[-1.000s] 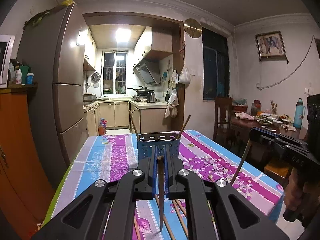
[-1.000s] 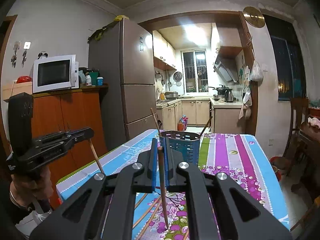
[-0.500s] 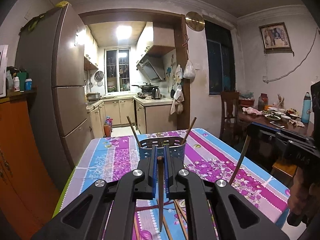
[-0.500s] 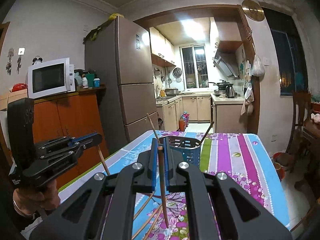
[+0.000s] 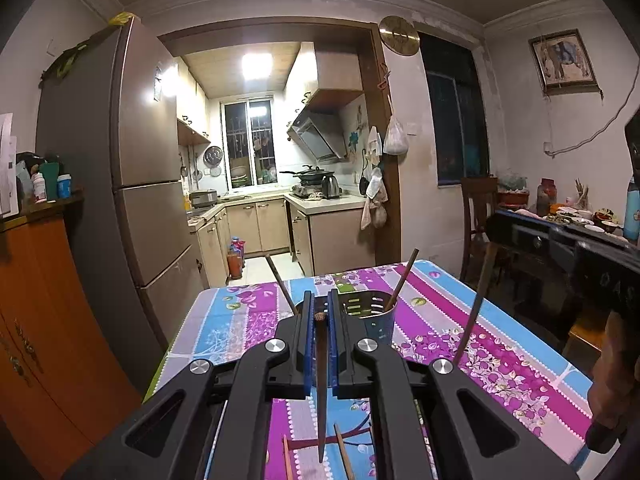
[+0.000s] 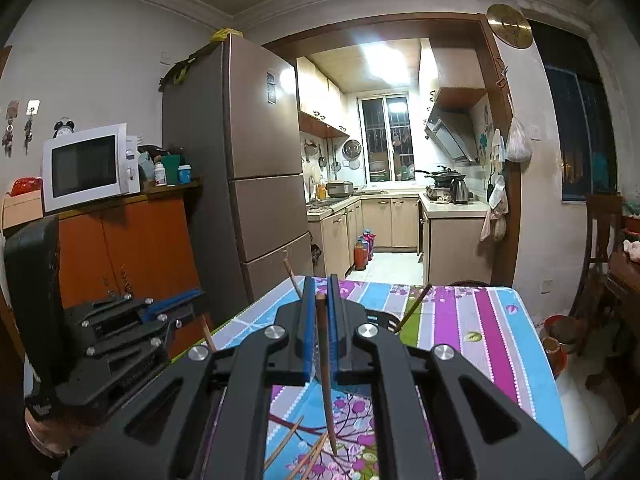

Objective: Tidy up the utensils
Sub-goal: 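Lift both held chopsticks and carry them toward the blue holder, then lower both chopsticks into the blue holder's opening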

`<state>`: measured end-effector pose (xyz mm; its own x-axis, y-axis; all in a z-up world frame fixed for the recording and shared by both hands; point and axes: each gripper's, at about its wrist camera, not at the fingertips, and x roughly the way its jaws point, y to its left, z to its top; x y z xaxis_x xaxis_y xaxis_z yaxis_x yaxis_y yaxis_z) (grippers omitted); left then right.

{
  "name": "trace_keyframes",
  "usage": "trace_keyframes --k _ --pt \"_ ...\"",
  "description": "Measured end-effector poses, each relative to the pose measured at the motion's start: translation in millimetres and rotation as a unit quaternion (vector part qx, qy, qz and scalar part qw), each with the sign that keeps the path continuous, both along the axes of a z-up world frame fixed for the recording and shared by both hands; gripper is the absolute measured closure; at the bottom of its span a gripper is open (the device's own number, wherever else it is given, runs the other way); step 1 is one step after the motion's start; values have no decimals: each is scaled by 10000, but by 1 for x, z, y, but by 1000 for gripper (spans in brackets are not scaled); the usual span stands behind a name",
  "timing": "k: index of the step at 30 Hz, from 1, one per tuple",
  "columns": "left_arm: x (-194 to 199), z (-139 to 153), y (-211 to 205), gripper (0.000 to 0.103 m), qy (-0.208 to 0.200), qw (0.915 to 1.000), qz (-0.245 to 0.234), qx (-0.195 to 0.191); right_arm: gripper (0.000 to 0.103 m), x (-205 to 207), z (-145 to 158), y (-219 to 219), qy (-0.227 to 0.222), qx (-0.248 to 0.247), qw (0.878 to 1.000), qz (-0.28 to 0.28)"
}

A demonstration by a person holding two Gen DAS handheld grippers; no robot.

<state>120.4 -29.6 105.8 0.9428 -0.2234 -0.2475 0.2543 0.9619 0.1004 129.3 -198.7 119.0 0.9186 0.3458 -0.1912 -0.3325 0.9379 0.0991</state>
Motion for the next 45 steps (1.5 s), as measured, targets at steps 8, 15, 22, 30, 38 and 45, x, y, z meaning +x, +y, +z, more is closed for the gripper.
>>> trace_keyframes --k 8,15,22,30,38,45 --pt "22 47 -9 95 -210 9994 -252 -145 98 21 42 -9 -366 150 9991 -139" --pt "63 112 -19 95 -705 9948 -362 -647 98 57 71 -19 -623 378 9967 -359" --pt "112 121 -26 95 -1079 9898 -276 -886 98 110 67 -27 -673 680 9926 -749" --pt "170 65 -11 95 -878 9891 -113 -1172 98 164 12 -38 -243 1245 9864 -1041" --pt "202 -7 -1 96 -412 9912 -1 -1254 98 191 -49 -40 542 1526 9803 -1132" --pt "207 -27 3 95 -236 9924 153 -1198 88 191 -65 -43 778 1362 9780 -1373"
